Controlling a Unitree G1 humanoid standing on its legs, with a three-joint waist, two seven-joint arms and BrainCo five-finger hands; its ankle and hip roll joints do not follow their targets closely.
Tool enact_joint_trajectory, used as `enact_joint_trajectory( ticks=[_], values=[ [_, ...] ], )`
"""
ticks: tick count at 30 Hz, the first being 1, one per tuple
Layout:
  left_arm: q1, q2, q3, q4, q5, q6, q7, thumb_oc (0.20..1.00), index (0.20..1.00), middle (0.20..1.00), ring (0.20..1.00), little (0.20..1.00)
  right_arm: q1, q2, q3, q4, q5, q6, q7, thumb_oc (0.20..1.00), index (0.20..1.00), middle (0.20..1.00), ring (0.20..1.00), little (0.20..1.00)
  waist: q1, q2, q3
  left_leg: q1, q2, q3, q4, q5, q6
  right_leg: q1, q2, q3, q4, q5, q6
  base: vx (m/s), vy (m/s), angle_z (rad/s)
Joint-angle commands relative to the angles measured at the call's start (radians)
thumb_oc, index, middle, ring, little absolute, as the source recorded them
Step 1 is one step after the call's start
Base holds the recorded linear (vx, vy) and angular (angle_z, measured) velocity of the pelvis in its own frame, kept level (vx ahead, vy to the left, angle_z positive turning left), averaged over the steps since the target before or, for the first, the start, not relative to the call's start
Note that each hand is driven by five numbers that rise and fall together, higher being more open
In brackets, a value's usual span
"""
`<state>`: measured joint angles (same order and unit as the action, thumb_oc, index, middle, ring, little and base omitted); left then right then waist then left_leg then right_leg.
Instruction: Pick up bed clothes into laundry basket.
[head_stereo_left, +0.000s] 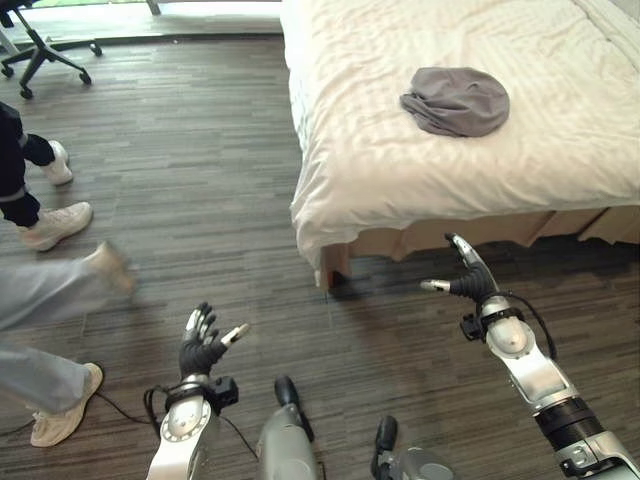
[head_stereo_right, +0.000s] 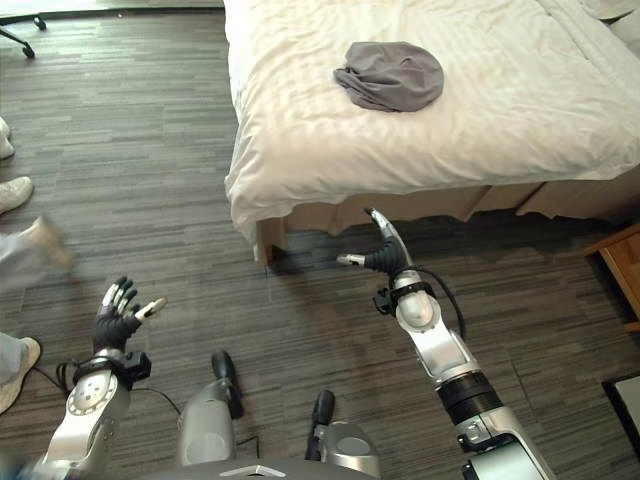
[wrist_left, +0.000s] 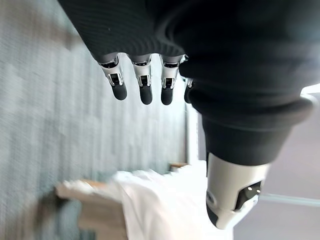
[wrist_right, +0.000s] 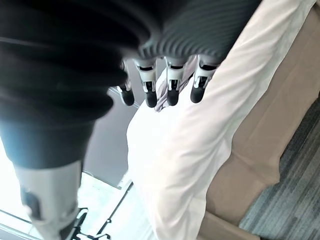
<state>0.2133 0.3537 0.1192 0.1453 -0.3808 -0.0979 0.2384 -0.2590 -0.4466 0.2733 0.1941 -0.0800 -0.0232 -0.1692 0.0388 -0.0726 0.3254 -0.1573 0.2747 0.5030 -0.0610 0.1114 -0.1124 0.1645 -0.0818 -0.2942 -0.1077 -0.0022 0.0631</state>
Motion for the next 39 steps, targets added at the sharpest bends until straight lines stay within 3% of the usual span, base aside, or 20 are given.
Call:
enact_joint_trajectory(
  ticks=[1, 2, 3, 4, 5, 8, 11, 14, 16, 18, 21, 22, 25, 27, 29, 31, 33, 35, 37, 39],
  values=[
    [0.071, 0.051, 0.020, -0.113, 0.042, -0.043, 0.020, 1.000, 1.000, 1.000, 1.000, 1.000, -0.061, 0.006, -0.015, -0.037, -0.050, -0.032, -0.028, 1.000, 1.000, 1.000, 1.000, 1.000, 0.017, -0.008, -0.077, 0.019, -0.029, -0.039, 0.037, 0.034, -0.001, 0.127, -0.083, -0.070, 0.058, -0.154, 0.058, 0.36, 0.171, -0.04],
    [0.086, 0.029, -0.017, -0.134, 0.077, -0.036, 0.003, 1.000, 1.000, 1.000, 1.000, 1.000, -0.066, 0.036, -0.007, -0.025, -0.072, -0.048, -0.039, 1.000, 1.000, 1.000, 1.000, 1.000, 0.029, -0.028, -0.087, 0.044, -0.070, -0.042, 0.023, 0.017, 0.029, 0.100, -0.118, -0.071, 0.160, -0.152, 0.074, 0.47, 0.246, -0.10],
    [0.026, 0.068, -0.022, -0.109, 0.104, -0.005, 0.028, 1.000, 1.000, 1.000, 1.000, 1.000, -0.073, 0.048, 0.013, -0.035, -0.070, -0.061, -0.025, 1.000, 1.000, 1.000, 1.000, 1.000, 0.013, -0.033, -0.094, 0.072, -0.082, -0.021, 0.005, 0.005, 0.039, 0.075, -0.134, -0.066, 0.226, -0.119, 0.091, 0.43, 0.262, -0.14],
    [-0.027, 0.105, -0.047, -0.074, 0.138, 0.015, 0.034, 1.000, 1.000, 1.000, 1.000, 1.000, -0.083, 0.062, 0.040, -0.013, -0.079, -0.032, -0.036, 1.000, 1.000, 1.000, 1.000, 1.000, 0.003, -0.038, -0.092, 0.101, -0.104, -0.018, -0.010, -0.011, 0.057, 0.031, -0.163, -0.053, 0.326, -0.084, 0.108, 0.42, 0.343, 0.18],
    [-0.088, 0.156, -0.050, -0.052, 0.144, 0.009, 0.044, 1.000, 1.000, 1.000, 1.000, 1.000, -0.138, 0.078, 0.084, 0.030, -0.136, -0.024, -0.064, 1.000, 1.000, 1.000, 1.000, 1.000, -0.013, -0.043, -0.076, 0.134, -0.126, -0.029, -0.021, -0.043, 0.082, -0.060, -0.185, -0.018, 0.507, -0.020, 0.128, 0.30, 0.272, 0.31],
    [-0.112, 0.169, -0.052, -0.044, 0.152, 0.006, 0.047, 1.000, 1.000, 1.000, 1.000, 1.000, -0.181, 0.089, 0.092, 0.073, -0.151, -0.022, -0.084, 1.000, 1.000, 1.000, 1.000, 1.000, -0.016, -0.052, -0.069, 0.143, -0.130, -0.021, -0.025, -0.065, 0.093, -0.121, -0.207, -0.007, 0.584, 0.005, 0.146, 0.22, 0.090, 0.34],
    [-0.239, 0.207, -0.120, 0.005, 0.124, -0.015, 0.054, 1.000, 1.000, 1.000, 1.000, 1.000, -0.382, 0.085, 0.132, 0.242, -0.177, 0.001, -0.147, 1.000, 1.000, 1.000, 1.000, 1.000, -0.029, -0.060, -0.051, 0.161, -0.111, -0.041, -0.026, -0.088, 0.075, -0.207, -0.216, -0.048, 0.498, -0.023, 0.115, 0.32, -0.035, 0.31],
    [-0.327, 0.257, -0.160, 0.053, 0.111, -0.033, 0.050, 1.000, 1.000, 1.000, 1.000, 1.000, -0.536, 0.015, 0.158, 0.333, -0.185, 0.020, -0.162, 1.000, 1.000, 1.000, 1.000, 1.000, -0.046, -0.073, -0.048, 0.175, -0.107, -0.062, -0.026, -0.111, 0.049, -0.256, -0.165, -0.059, 0.267, -0.039, 0.098, 0.26, -0.096, 0.38],
    [-0.383, 0.286, -0.177, 0.082, 0.116, -0.039, 0.044, 1.000, 1.000, 1.000, 1.000, 1.000, -0.610, 0.002, 0.169, 0.407, -0.191, 0.032, -0.174, 1.000, 1.000, 1.000, 1.000, 1.000, -0.057, -0.077, -0.041, 0.176, -0.104, -0.063, -0.026, -0.108, 0.035, -0.297, -0.157, -0.061, 0.119, 0.050, 0.108, 0.22, -0.158, 0.24],
    [-0.428, 0.320, -0.206, 0.112, 0.147, -0.051, 0.032, 1.000, 1.000, 1.000, 1.000, 1.000, -0.693, -0.012, 0.191, 0.542, -0.190, 0.047, -0.177, 1.000, 1.000, 1.000, 1.000, 1.000, -0.068, -0.080, -0.040, 0.202, -0.088, -0.074, -0.026, -0.131, 0.010, -0.368, -0.189, -0.048, 0.024, 0.126, 0.140, 0.31, -0.198, 0.33],
    [-0.497, 0.336, -0.240, 0.148, 0.176, -0.051, 0.035, 1.000, 1.000, 1.000, 1.000, 1.000, -0.726, -0.024, 0.216, 0.601, -0.192, 0.053, -0.173, 1.000, 1.000, 1.000, 1.000, 1.000, -0.076, -0.085, -0.041, 0.232, -0.083, -0.069, -0.026, -0.150, 0.000, -0.396, -0.209, -0.059, 0.020, 0.139, 0.150, 0.29, -0.139, 0.47],
    [-0.540, 0.340, -0.267, 0.176, 0.184, -0.050, 0.040, 1.000, 1.000, 1.000, 1.000, 1.000, -0.740, -0.025, 0.230, 0.634, -0.196, 0.058, -0.171, 1.000, 1.000, 1.000, 1.000, 1.000, -0.081, -0.086, -0.050, 0.258, -0.084, -0.075, -0.026, -0.183, -0.004, -0.387, -0.209, -0.054, 0.021, 0.132, 0.163, 0.39, -0.142, 0.29],
    [-0.643, 0.347, -0.315, 0.222, 0.203, -0.050, 0.053, 1.000, 1.000, 1.000, 1.000, 1.000, -0.755, -0.035, 0.253, 0.658, -0.205, 0.066, -0.171, 1.000, 1.000, 1.000, 1.000, 1.000, -0.101, -0.100, -0.069, 0.303, -0.111, -0.073, -0.026, -0.206, -0.005, -0.369, -0.217, -0.068, 0.020, 0.150, 0.163, 0.31, -0.095, 0.06],
    [-0.731, 0.313, -0.341, 0.271, 0.196, -0.054, 0.078, 1.000, 1.000, 1.000, 1.000, 1.000, -0.768, -0.053, 0.272, 0.665, -0.202, 0.063, -0.171, 1.000, 1.000, 1.000, 1.000, 1.000, -0.129, -0.083, -0.097, 0.343, -0.115, -0.078, -0.026, -0.229, -0.010, -0.347, -0.217, -0.079, 0.020, 0.179, 0.163, 0.47, -0.191, -0.06],
    [-0.764, 0.290, -0.356, 0.309, 0.202, -0.049, 0.092, 1.000, 1.000, 1.000, 1.000, 1.000, -0.778, -0.059, 0.293, 0.665, -0.209, 0.064, -0.169, 1.000, 1.000, 1.000, 1.000, 1.000, -0.147, -0.064, -0.112, 0.359, -0.100, -0.075, -0.011, -0.235, -0.023, -0.330, -0.201, -0.085, 0.020, 0.164, 0.153, 0.30, -0.166, -0.17],
    [-0.787, 0.279, -0.369, 0.316, 0.208, -0.045, 0.096, 1.000, 1.000, 1.000, 1.000, 1.000, -0.804, -0.063, 0.316, 0.658, -0.219, 0.064, -0.164, 1.000, 1.000, 1.000, 1.000, 1.000, -0.150, -0.064, -0.107, 0.312, -0.054, -0.074, 0.154, -0.232, -0.053, -0.299, -0.176, -0.086, 0.020, 0.130, 0.126, 0.23, -0.244, -0.35],
    [-0.809, 0.269, -0.375, 0.320, 0.204, -0.048, 0.104, 1.000, 1.000, 1.000, 1.000, 1.000, -0.848, -0.073, 0.325, 0.652, -0.203, 0.063, -0.172, 1.000, 1.000, 1.000, 1.000, 1.000, -0.123, -0.067, -0.072, 0.190, 0.024, -0.129, 0.421, -0.167, -0.085, -0.259, -0.129, -0.088, 0.020, 0.084, 0.072, 0.13, -0.317, -0.47],
    [-0.831, 0.256, -0.386, 0.329, 0.209, -0.043, 0.107, 1.000, 1.000, 1.000, 1.000, 1.000, -0.861, -0.081, 0.328, 0.654, -0.189, 0.064, -0.180, 1.000, 1.000, 1.000, 1.000, 1.000, -0.102, -0.080, -0.043, 0.103, 0.043, -0.173, 0.513, -0.151, -0.082, -0.227, -0.118, -0.095, 0.020, 0.049, 0.052, 0.10, -0.229, -0.43],
    [-0.841, 0.251, -0.392, 0.334, 0.217, -0.040, 0.109, 1.000, 1.000, 1.000, 1.000, 1.000, -0.870, -0.084, 0.329, 0.655, -0.182, 0.064, -0.187, 1.000, 1.000, 1.000, 1.000, 1.000, -0.088, -0.087, -0.019, 0.025, 0.001, -0.189, 0.481, -0.222, -0.055, -0.214, -0.118, -0.089, 0.020, 0.035, 0.056, 0.10, -0.067, -0.24],
    [-0.834, 0.255, -0.383, 0.340, 0.207, -0.043, 0.112, 1.000, 1.000, 1.000, 1.000, 1.000, -0.875, -0.091, 0.331, 0.661, -0.180, 0.058, -0.190, 1.000, 1.000, 1.000, 1.000, 1.000, -0.080, -0.077, -0.015, -0.005, -0.065, -0.163, 0.348, -0.175, -0.027, -0.224, -0.116, -0.076, 0.020, 0.046, 0.065, 0.09, 0.086, 0.09]
  ],
)
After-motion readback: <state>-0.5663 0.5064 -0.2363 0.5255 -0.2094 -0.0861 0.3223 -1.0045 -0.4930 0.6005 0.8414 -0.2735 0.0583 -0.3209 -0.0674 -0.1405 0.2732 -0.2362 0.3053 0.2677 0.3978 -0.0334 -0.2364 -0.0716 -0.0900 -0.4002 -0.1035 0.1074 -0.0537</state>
